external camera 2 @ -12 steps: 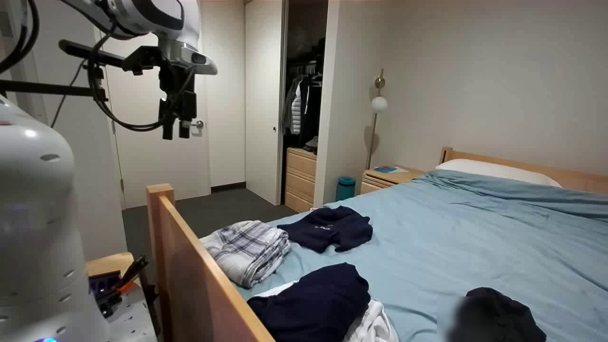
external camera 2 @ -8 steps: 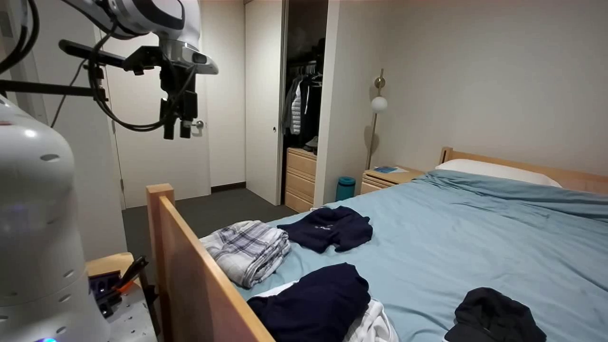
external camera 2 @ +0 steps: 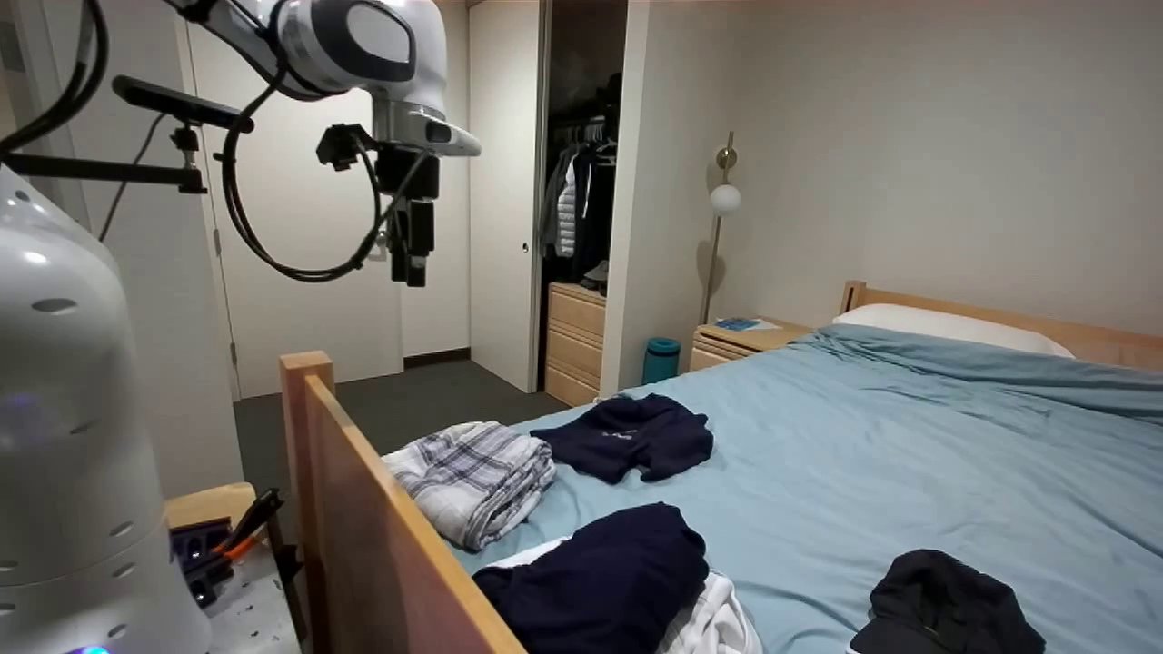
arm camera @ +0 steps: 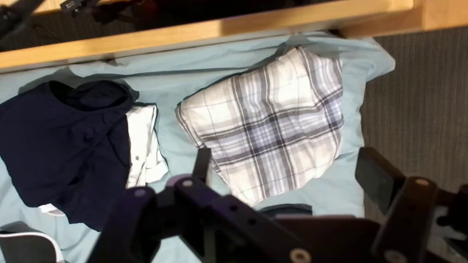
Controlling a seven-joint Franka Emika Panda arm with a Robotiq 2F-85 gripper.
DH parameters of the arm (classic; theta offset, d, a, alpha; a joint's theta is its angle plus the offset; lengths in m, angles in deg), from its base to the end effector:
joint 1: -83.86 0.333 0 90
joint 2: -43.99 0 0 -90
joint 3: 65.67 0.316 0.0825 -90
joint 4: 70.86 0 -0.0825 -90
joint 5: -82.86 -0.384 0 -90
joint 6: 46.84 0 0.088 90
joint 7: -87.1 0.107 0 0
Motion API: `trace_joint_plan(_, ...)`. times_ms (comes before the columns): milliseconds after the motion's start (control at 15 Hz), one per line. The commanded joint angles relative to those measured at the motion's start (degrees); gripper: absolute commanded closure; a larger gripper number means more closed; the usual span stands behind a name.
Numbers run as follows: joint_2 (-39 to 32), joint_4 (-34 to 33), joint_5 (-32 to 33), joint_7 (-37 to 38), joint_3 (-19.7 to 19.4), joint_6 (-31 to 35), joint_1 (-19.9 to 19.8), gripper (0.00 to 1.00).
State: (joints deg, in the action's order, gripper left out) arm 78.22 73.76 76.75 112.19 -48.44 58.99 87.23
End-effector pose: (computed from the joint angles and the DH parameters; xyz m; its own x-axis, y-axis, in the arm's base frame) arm 0.3350 0.1387 0.4601 0.9833 -0.1725 -0.0579 -0.1660 -0.9808 0.1023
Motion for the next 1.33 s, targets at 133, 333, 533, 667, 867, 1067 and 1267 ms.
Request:
trace_joint_plan(133,-15.37,-3.61,-0.52,12.43,-1.26,15.03,-4.98,0.0)
trace_joint_plan(333,-23.29,-9.73,-0.94,20.68,-2.59,15.77,-4.87,0.0)
trace_joint_plan(533,-22.38,-9.07,-0.65,18.97,-4.96,16.19,-2.6,0.0)
trace_joint_plan(667,-24.11,-11.92,-1.08,19.63,-5.66,16.16,-2.09,0.0)
trace_joint_plan(867,-26.73,-14.5,-0.08,24.07,-5.22,13.11,-2.41,0.0)
trace_joint_plan(1067,-33.7,-18.8,0.27,27.82,-5.52,6.71,-1.49,0.0)
trace_joint_plan(1267,-43.09,-26.27,0.11,29.21,-6.88,1.42,0.17,0.0)
